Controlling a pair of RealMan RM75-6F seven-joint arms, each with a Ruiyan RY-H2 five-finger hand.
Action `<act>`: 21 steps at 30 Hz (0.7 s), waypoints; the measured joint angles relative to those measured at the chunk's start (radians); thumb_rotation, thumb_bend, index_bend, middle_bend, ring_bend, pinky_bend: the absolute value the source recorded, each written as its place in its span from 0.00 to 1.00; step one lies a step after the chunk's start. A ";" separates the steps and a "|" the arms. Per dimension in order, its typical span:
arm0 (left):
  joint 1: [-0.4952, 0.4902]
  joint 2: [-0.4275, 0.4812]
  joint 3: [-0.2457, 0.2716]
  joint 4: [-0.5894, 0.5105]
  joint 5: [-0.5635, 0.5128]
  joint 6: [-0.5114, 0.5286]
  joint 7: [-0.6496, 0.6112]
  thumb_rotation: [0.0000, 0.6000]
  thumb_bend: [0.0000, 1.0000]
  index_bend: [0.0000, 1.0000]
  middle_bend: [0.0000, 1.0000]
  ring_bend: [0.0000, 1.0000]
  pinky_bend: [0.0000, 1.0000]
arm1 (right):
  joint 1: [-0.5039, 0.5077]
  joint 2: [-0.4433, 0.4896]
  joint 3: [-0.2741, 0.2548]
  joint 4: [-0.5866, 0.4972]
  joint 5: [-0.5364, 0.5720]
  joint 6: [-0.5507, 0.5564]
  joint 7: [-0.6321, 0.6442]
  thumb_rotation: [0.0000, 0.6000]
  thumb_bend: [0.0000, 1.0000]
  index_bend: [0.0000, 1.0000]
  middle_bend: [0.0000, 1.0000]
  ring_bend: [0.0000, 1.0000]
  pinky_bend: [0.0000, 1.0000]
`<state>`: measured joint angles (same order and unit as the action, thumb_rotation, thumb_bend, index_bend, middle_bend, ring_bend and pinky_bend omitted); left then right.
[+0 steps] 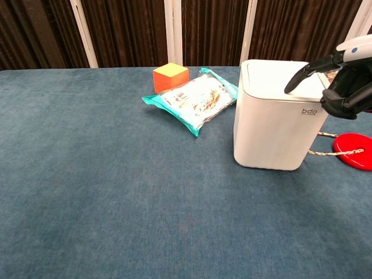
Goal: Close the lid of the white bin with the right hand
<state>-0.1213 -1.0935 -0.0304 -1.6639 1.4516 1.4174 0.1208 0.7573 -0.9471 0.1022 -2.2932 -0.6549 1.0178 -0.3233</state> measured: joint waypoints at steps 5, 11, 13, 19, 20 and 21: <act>0.001 0.000 -0.001 0.000 -0.001 0.003 0.000 1.00 0.00 0.00 0.00 0.00 0.00 | 0.001 0.001 0.005 -0.003 -0.005 0.014 -0.001 1.00 0.77 0.22 0.77 0.85 0.83; 0.003 0.000 -0.001 0.002 0.000 0.006 0.002 1.00 0.00 0.00 0.00 0.00 0.00 | -0.019 0.012 0.025 0.006 -0.098 0.085 -0.002 1.00 0.77 0.22 0.76 0.81 0.80; 0.003 0.000 -0.001 0.002 0.000 0.008 0.003 1.00 0.00 0.00 0.00 0.00 0.00 | -0.036 0.014 0.023 0.019 -0.161 0.125 -0.013 1.00 0.77 0.21 0.75 0.78 0.77; 0.008 -0.001 -0.001 0.004 0.004 0.019 0.009 1.00 0.00 0.00 0.00 0.00 0.00 | -0.146 0.018 -0.011 0.087 -0.353 0.234 0.019 1.00 0.59 0.04 0.39 0.42 0.43; 0.009 -0.001 0.000 0.004 0.005 0.020 0.011 1.00 0.00 0.00 0.00 0.00 0.00 | -0.166 0.021 -0.020 0.101 -0.377 0.244 0.036 1.00 0.55 0.01 0.32 0.34 0.36; 0.009 -0.002 0.000 0.005 0.006 0.021 0.014 1.00 0.00 0.00 0.00 0.00 0.00 | -0.193 0.023 -0.034 0.121 -0.409 0.257 0.059 1.00 0.50 0.00 0.25 0.26 0.30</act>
<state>-0.1123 -1.0953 -0.0306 -1.6592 1.4579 1.4384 0.1344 0.5647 -0.9236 0.0685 -2.1720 -1.0640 1.2744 -0.2642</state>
